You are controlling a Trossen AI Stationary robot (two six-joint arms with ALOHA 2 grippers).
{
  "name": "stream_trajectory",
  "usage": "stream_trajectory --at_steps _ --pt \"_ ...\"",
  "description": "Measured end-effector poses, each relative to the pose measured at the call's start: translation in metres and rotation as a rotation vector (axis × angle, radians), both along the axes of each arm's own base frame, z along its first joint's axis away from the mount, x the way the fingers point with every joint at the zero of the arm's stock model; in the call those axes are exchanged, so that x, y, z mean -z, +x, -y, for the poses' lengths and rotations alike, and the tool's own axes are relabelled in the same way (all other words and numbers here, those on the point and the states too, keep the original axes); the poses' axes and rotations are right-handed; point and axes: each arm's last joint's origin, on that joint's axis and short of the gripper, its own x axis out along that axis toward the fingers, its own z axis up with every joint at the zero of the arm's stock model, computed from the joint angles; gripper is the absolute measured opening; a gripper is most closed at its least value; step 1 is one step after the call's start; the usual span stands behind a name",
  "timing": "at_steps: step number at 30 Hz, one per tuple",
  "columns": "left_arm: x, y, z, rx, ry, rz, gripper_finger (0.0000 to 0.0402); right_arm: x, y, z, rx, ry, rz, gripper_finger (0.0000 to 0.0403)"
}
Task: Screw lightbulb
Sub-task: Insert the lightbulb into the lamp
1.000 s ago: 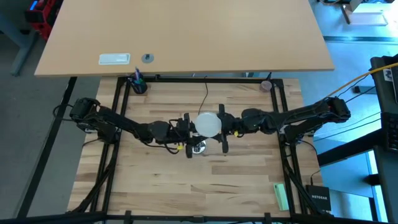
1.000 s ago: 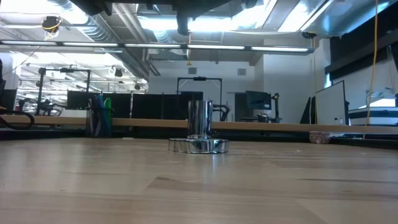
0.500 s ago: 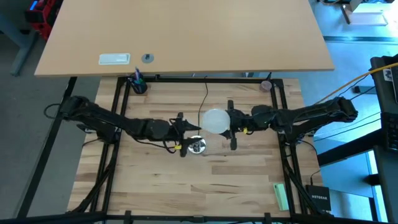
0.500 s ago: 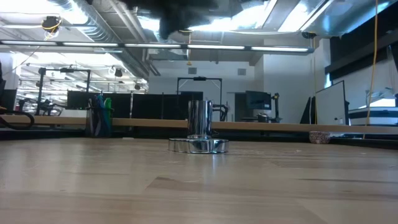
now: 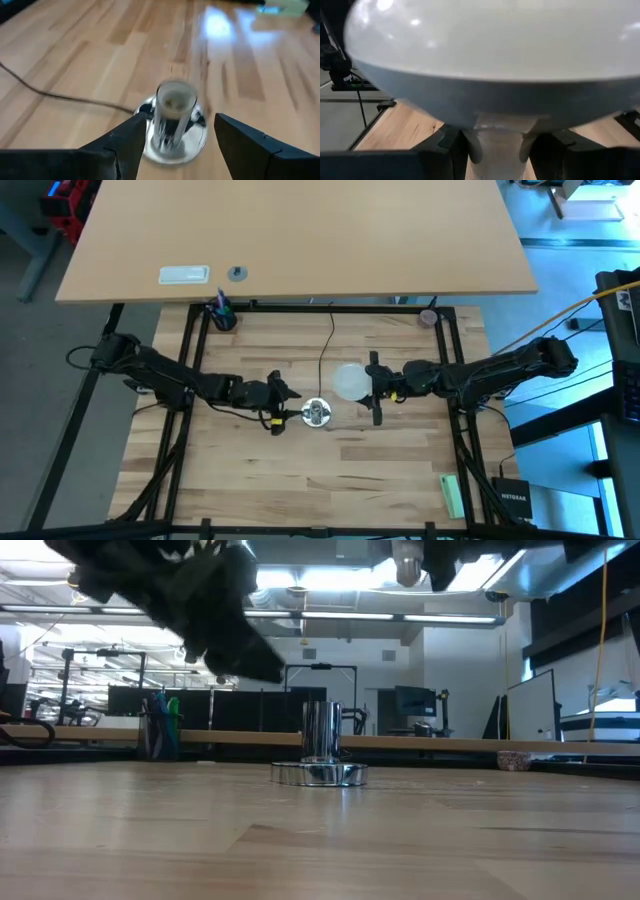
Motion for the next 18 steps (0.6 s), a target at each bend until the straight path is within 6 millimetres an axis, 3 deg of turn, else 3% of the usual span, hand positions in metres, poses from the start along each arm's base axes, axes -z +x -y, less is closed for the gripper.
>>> stream_trajectory --at_steps 9,18 --pt "0.026 0.001 0.0 0.098 0.174 -0.095 0.0225 0.025 0.006 0.0 0.017 -0.008 -0.046 0.0159" --pt "0.042 0.015 -0.001 0.045 0.078 -0.031 0.0225 0.039 0.017 -0.002 0.017 -0.001 -0.071 0.0159"
